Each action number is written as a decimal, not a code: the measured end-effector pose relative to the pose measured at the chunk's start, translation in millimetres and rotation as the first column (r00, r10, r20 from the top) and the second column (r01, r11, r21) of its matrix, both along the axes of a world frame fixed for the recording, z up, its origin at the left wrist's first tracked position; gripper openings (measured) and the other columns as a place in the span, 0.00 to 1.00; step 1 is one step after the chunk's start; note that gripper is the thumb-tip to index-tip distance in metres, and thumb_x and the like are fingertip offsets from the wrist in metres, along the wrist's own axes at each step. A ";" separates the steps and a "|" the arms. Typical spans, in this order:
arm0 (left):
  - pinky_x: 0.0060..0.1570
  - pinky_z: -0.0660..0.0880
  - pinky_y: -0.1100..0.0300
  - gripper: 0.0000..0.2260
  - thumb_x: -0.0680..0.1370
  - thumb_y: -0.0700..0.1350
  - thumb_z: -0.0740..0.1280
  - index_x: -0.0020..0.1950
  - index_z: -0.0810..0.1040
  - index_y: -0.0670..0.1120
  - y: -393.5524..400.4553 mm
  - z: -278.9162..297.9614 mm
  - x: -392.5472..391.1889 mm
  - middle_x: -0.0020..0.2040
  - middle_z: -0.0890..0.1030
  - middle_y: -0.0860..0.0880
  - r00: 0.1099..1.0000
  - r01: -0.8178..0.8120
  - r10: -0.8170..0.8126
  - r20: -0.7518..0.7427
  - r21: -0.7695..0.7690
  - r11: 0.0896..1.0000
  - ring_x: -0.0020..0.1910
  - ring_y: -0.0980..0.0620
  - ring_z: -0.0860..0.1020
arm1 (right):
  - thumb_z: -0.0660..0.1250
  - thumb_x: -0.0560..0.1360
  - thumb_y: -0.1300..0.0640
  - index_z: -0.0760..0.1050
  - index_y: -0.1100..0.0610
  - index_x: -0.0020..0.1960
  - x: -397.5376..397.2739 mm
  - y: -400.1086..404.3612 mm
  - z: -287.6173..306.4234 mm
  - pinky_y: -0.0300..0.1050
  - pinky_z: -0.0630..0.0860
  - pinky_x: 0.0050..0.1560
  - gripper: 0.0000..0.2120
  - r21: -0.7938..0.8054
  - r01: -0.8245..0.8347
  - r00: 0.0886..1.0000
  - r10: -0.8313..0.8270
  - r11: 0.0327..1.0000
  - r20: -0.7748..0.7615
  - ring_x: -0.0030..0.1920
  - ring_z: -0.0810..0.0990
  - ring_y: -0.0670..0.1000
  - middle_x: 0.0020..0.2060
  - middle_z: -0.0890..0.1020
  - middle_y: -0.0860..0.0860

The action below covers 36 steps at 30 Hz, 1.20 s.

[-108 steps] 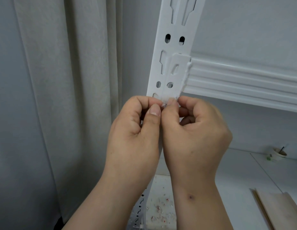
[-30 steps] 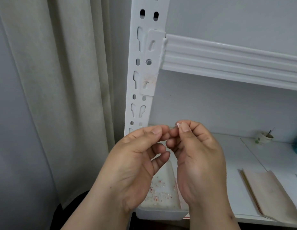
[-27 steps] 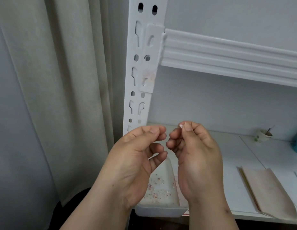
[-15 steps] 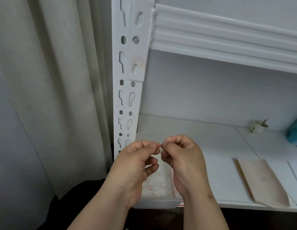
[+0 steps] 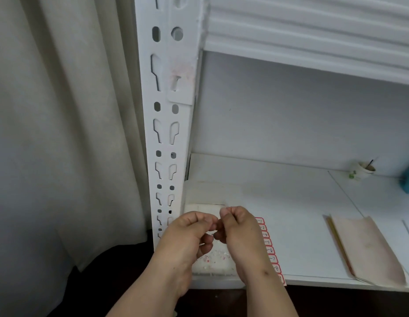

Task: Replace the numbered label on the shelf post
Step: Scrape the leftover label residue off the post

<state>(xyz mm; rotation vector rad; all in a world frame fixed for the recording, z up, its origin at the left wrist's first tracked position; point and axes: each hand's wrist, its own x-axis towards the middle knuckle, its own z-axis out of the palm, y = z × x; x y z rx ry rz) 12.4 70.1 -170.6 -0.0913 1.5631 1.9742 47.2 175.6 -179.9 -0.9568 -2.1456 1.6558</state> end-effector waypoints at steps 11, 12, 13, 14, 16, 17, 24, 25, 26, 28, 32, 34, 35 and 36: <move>0.40 0.75 0.57 0.09 0.79 0.39 0.65 0.44 0.83 0.41 8.9 -10.8 -5.6 0.36 0.83 0.49 1.000 0.014 -0.014 -0.002 -0.061 0.998 0.33 0.51 0.74 | 0.54 0.82 0.46 0.73 0.54 0.37 -13.6 5.1 -7.7 0.42 0.74 0.35 0.20 0.233 -0.090 0.987 0.055 0.968 0.151 0.34 0.80 0.51 0.34 0.82 0.52; 0.40 0.75 0.57 0.08 0.79 0.40 0.65 0.44 0.83 0.41 9.1 -12.8 -6.2 0.37 0.83 0.49 1.000 0.015 -0.016 -0.005 -0.072 0.997 0.34 0.51 0.74 | 0.56 0.81 0.46 0.73 0.54 0.37 -14.3 6.7 -8.6 0.42 0.74 0.35 0.19 0.241 -0.096 0.985 0.058 0.966 0.162 0.33 0.79 0.50 0.34 0.82 0.52; 0.40 0.76 0.57 0.08 0.79 0.40 0.66 0.44 0.83 0.41 9.3 -14.7 -6.6 0.37 0.82 0.48 1.000 0.018 -0.019 -0.012 -0.087 0.996 0.34 0.51 0.74 | 0.57 0.81 0.48 0.74 0.54 0.39 -14.9 8.3 -9.9 0.42 0.74 0.37 0.17 0.243 -0.097 0.984 0.056 0.965 0.170 0.34 0.79 0.49 0.36 0.82 0.52; 0.40 0.75 0.57 0.08 0.79 0.41 0.66 0.43 0.83 0.42 9.3 -16.6 -6.6 0.38 0.82 0.48 1.000 0.022 -0.024 -0.019 -0.102 0.994 0.35 0.51 0.75 | 0.59 0.81 0.51 0.75 0.54 0.43 -15.5 10.4 -12.0 0.42 0.75 0.39 0.12 0.236 -0.094 0.984 0.053 0.967 0.172 0.37 0.80 0.49 0.39 0.82 0.51; 0.40 0.75 0.58 0.08 0.79 0.41 0.66 0.43 0.83 0.43 9.2 -19.8 -6.8 0.39 0.82 0.48 0.999 0.029 -0.032 -0.026 -0.124 0.992 0.35 0.51 0.75 | 0.59 0.80 0.60 0.74 0.50 0.59 -15.6 12.4 -13.4 0.42 0.77 0.45 0.11 0.217 -0.109 0.979 0.066 0.970 0.195 0.46 0.81 0.48 0.48 0.81 0.49; 0.40 0.75 0.58 0.08 0.79 0.41 0.66 0.44 0.83 0.44 9.0 -20.9 -6.6 0.40 0.82 0.47 0.999 0.030 -0.034 -0.028 -0.131 0.991 0.36 0.51 0.76 | 0.58 0.78 0.65 0.71 0.48 0.65 -15.7 12.8 -15.0 0.44 0.78 0.49 0.19 0.223 -0.131 0.974 0.083 0.966 0.210 0.51 0.81 0.49 0.53 0.79 0.48; 0.38 0.75 0.59 0.07 0.79 0.40 0.65 0.45 0.83 0.44 9.2 -22.0 -3.4 0.42 0.82 0.46 0.999 0.024 -0.029 -0.038 -0.134 0.991 0.36 0.51 0.76 | 0.63 0.78 0.59 0.77 0.51 0.49 -12.5 14.3 -20.7 0.42 0.78 0.45 0.05 0.336 -0.023 0.984 -0.038 0.942 0.173 0.45 0.82 0.48 0.47 0.84 0.49; 0.39 0.75 0.59 0.06 0.79 0.40 0.66 0.45 0.83 0.43 8.9 -21.3 -2.8 0.41 0.81 0.47 0.999 0.025 -0.031 -0.043 -0.135 0.991 0.35 0.51 0.76 | 0.65 0.78 0.56 0.75 0.51 0.45 -11.6 13.8 -18.1 0.40 0.76 0.39 0.03 0.332 -0.001 0.988 -0.051 0.943 0.147 0.41 0.82 0.46 0.42 0.83 0.48; 0.39 0.76 0.59 0.06 0.78 0.40 0.66 0.45 0.82 0.43 8.3 -20.2 -1.8 0.40 0.81 0.47 0.998 0.025 -0.033 -0.052 -0.137 0.990 0.35 0.52 0.76 | 0.67 0.77 0.54 0.74 0.52 0.42 -10.7 12.8 -15.2 0.38 0.72 0.35 0.05 0.324 0.020 0.990 -0.063 0.946 0.123 0.37 0.80 0.45 0.37 0.82 0.47; 0.39 0.76 0.59 0.04 0.78 0.40 0.68 0.43 0.80 0.42 6.0 -14.9 1.4 0.36 0.79 0.49 0.995 0.026 -0.039 -0.091 -0.144 0.989 0.33 0.53 0.75 | 0.68 0.76 0.51 0.73 0.53 0.40 -8.2 9.4 -7.3 0.37 0.67 0.31 0.09 0.297 0.055 0.994 -0.080 0.953 0.070 0.33 0.77 0.44 0.33 0.79 0.47; 0.33 0.73 0.64 0.08 0.76 0.43 0.71 0.40 0.75 0.43 0.7 15.1 9.1 0.28 0.76 0.53 0.947 0.015 -0.088 -0.310 -0.230 0.973 0.27 0.58 0.75 | 0.67 0.77 0.51 0.75 0.56 0.38 -4.6 -1.1 24.8 0.38 0.70 0.33 0.12 0.146 0.095 0.987 -0.073 0.985 -0.143 0.32 0.75 0.47 0.30 0.78 0.49; 0.29 0.71 0.69 0.08 0.75 0.44 0.72 0.39 0.77 0.44 -4.7 40.8 13.2 0.26 0.76 0.52 0.906 -0.040 -0.057 -0.420 -0.219 0.975 0.24 0.60 0.74 | 0.66 0.77 0.51 0.77 0.55 0.37 -0.1 -6.5 51.1 0.34 0.71 0.31 0.12 0.117 0.105 0.965 -0.073 0.988 -0.251 0.30 0.74 0.46 0.27 0.76 0.48; 0.27 0.70 0.70 0.07 0.75 0.44 0.72 0.37 0.78 0.46 -8.9 55.1 15.4 0.25 0.77 0.52 0.879 -0.076 -0.027 -0.477 -0.196 0.978 0.23 0.61 0.74 | 0.66 0.77 0.51 0.78 0.55 0.38 2.9 -9.9 66.5 0.32 0.70 0.29 0.11 0.112 0.109 0.949 -0.070 0.988 -0.308 0.28 0.73 0.44 0.25 0.75 0.47; 0.26 0.70 0.70 0.07 0.74 0.44 0.72 0.36 0.79 0.47 -13.8 69.4 17.9 0.25 0.77 0.51 0.844 -0.113 0.007 -0.537 -0.164 0.980 0.23 0.61 0.74 | 0.65 0.77 0.51 0.79 0.54 0.38 6.0 -14.0 81.7 0.29 0.70 0.28 0.11 0.111 0.106 0.930 -0.060 0.988 -0.362 0.26 0.73 0.42 0.24 0.74 0.47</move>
